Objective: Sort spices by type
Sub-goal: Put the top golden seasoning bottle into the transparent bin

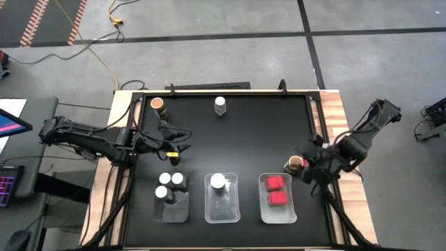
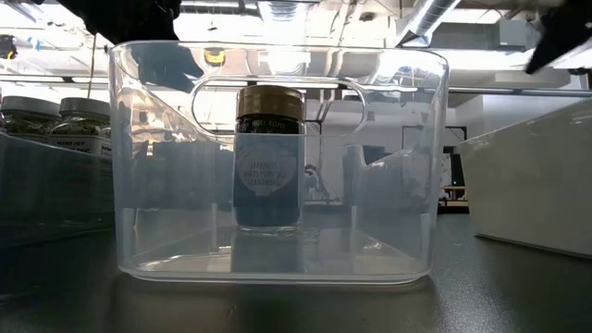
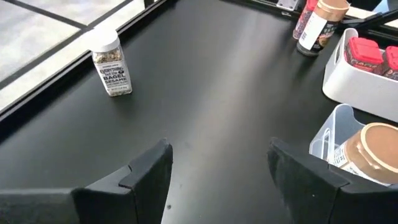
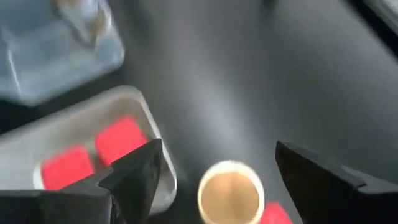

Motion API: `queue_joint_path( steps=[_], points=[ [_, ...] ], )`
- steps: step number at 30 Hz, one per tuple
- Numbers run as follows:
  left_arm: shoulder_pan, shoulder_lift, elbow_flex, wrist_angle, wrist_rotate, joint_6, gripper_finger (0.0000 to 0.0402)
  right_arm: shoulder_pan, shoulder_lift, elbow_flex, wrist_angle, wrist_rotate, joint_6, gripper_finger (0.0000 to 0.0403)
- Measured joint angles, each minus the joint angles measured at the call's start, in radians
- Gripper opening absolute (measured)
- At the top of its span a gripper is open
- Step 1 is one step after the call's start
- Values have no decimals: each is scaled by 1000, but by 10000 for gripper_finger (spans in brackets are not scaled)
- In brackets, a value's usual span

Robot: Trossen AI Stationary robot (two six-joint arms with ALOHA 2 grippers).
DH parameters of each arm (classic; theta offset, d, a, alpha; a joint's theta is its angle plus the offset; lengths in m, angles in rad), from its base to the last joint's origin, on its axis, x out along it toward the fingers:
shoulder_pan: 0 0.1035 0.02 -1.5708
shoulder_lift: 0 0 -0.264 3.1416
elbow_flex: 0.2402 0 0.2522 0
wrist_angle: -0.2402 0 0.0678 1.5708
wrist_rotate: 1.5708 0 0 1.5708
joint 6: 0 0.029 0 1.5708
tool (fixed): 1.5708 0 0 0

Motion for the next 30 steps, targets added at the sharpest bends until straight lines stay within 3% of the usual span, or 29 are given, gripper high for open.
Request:
queue_joint_path(
  steps=[4,10,18,30],
  points=[
    [0,0,0,2,0,-46,251,0,-6,0,35,115,11,341],
    [1,0,0,24,-96,-176,251,-2,-3,0,33,129,-170,341],
    [73,0,0,47,-138,-316,251,-93,-5,0,-12,164,-3,340],
    [261,0,1,164,-136,-328,245,-238,-10,0,-47,163,21,340]
  ],
)
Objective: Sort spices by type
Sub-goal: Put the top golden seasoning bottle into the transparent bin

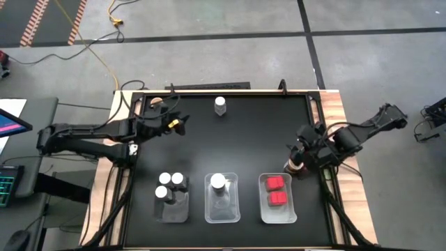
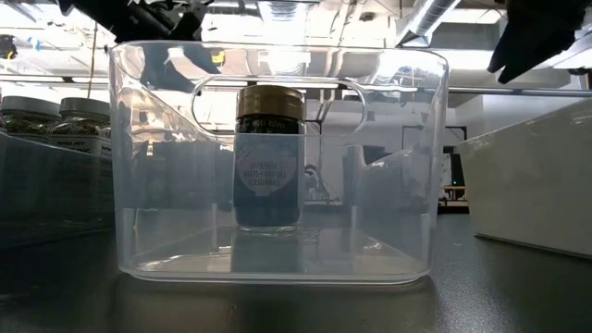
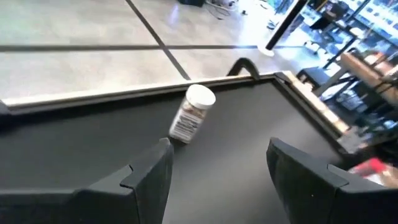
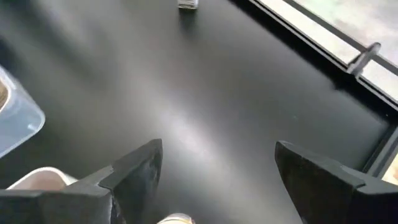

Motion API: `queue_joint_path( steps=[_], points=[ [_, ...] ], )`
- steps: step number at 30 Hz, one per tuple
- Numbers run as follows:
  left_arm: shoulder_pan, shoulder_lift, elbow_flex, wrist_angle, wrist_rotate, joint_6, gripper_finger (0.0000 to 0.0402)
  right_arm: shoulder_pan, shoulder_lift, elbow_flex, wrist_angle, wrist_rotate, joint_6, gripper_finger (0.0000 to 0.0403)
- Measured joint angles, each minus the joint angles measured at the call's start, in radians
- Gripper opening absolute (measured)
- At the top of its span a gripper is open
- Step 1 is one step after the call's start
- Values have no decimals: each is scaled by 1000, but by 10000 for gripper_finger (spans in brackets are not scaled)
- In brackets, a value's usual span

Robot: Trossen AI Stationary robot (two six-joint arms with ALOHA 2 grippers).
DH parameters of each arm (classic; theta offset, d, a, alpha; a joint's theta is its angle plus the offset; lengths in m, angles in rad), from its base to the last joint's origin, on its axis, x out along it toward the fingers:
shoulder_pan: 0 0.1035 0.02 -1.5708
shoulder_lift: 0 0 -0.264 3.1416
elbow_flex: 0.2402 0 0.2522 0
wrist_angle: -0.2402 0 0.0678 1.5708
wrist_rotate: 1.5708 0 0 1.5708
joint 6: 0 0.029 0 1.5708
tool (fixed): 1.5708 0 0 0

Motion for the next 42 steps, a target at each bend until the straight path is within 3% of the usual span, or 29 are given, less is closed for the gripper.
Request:
queue_joint_path(
  steps=[6,14,21,25,30,36,42],
  points=[
    [62,0,0,-28,5,82,254,-55,0,0,26,-2,5,340],
    [107,0,0,-44,14,151,324,-145,0,0,59,-3,5,340],
    [120,0,0,-43,15,129,327,-202,0,0,76,-5,6,340],
    [200,1,19,-53,72,198,326,-226,0,0,93,-6,6,340],
    [408,50,191,-229,147,199,326,-250,0,0,92,-10,0,340],
    [681,237,469,-594,355,288,326,-268,0,0,93,-11,-1,340],
    [826,444,616,-766,502,400,326,-268,0,0,107,-11,-3,340]
  ],
)
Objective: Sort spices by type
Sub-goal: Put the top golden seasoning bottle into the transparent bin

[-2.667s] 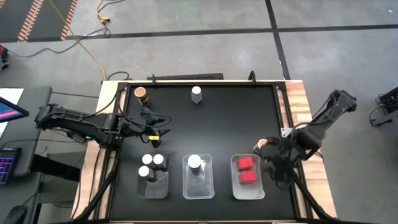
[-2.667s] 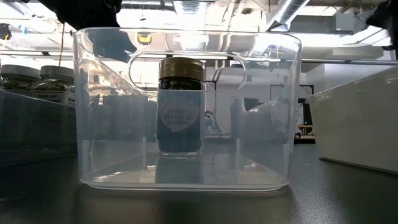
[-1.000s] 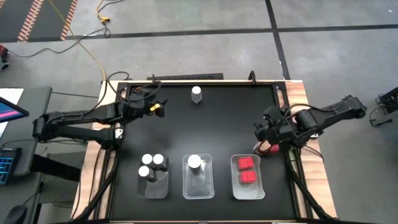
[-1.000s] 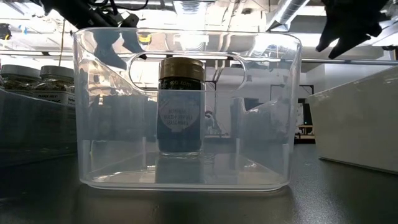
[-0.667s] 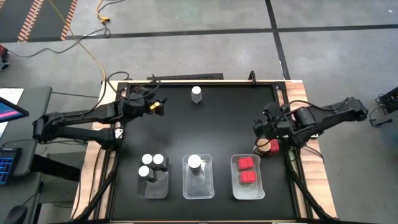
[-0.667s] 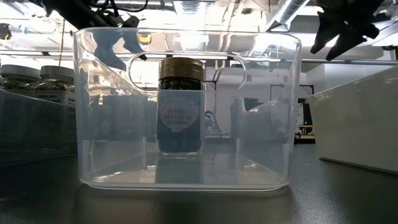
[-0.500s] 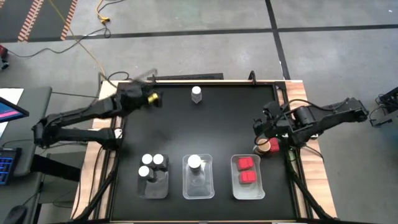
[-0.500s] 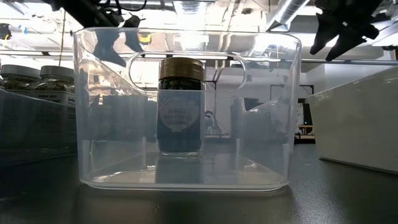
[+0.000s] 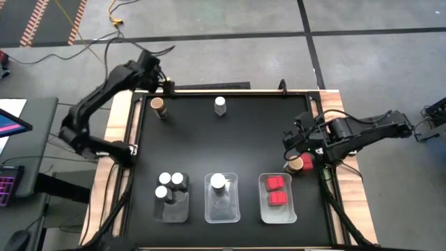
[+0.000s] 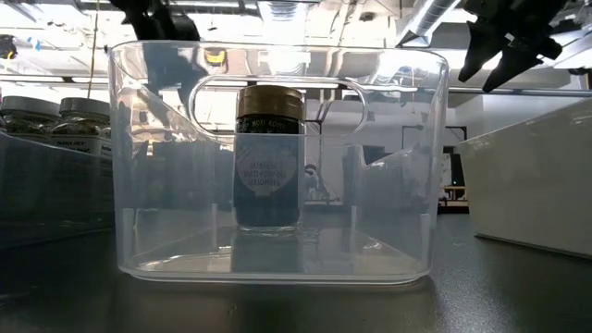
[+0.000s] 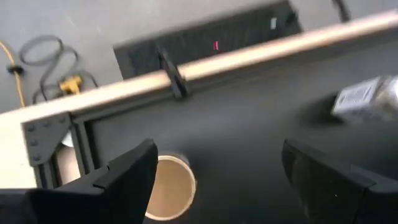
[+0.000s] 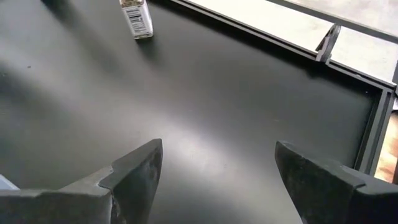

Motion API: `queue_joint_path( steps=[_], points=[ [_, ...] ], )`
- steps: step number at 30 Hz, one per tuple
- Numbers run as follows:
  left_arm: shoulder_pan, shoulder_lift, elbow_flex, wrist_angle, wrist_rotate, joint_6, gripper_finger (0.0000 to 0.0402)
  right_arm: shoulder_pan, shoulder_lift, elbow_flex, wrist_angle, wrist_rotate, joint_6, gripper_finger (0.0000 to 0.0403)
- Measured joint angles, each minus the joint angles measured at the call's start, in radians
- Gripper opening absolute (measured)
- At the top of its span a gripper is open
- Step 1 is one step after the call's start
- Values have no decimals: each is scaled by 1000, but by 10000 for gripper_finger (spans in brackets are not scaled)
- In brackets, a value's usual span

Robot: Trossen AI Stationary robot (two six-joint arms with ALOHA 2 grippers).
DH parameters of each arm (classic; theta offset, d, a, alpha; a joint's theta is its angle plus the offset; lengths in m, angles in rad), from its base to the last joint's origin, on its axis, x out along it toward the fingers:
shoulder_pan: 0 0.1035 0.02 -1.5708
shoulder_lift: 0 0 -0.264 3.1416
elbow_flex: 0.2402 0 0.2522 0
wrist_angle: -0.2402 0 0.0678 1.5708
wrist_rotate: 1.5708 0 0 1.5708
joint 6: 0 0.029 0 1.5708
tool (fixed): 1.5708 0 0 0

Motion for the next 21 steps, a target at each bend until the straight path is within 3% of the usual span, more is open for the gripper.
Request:
queue_joint_path(
  steps=[3,8,21],
  points=[
    [35,92,21,-48,51,82,326,0,0,0,0,0,0,340],
    [55,188,24,-75,52,176,326,0,0,0,0,-1,0,340],
    [79,235,20,-135,33,307,326,0,0,0,8,-1,0,340]
  ],
)
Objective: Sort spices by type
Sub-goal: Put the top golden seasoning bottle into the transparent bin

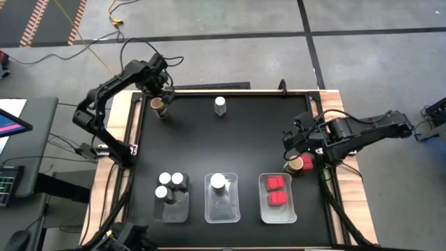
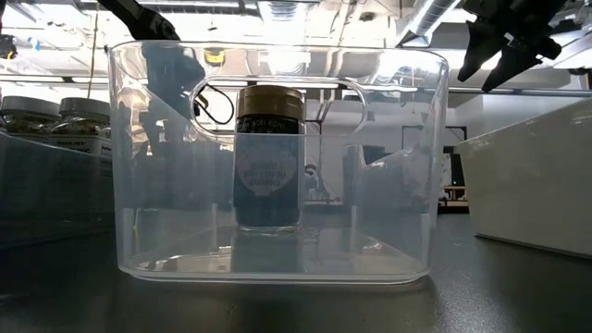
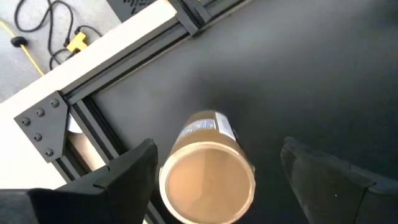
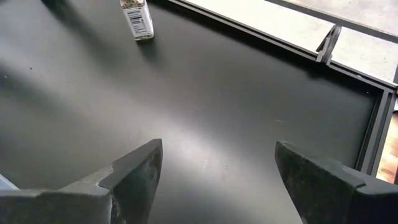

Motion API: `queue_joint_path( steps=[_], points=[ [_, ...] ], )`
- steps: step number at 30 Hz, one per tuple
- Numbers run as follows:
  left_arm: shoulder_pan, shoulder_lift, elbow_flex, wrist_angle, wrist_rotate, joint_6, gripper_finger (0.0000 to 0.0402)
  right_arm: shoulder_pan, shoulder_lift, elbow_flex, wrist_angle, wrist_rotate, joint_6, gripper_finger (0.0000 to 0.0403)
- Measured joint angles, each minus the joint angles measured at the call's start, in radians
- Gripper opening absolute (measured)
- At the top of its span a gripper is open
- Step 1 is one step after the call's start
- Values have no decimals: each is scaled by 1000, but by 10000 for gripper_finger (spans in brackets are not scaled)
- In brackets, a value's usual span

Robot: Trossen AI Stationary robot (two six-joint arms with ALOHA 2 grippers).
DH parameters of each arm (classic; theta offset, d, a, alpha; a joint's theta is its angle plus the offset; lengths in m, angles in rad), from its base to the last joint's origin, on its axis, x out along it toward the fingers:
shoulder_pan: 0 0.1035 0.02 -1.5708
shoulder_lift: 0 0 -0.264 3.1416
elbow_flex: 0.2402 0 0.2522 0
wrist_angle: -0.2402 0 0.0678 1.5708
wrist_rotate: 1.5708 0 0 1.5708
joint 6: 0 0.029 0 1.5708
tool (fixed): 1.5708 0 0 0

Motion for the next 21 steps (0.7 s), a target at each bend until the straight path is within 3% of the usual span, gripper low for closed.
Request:
queue_joint_path(
  steps=[21],
  points=[
    [36,0,-56,-32,41,58,326,0,0,0,22,0,0,340]
  ],
)
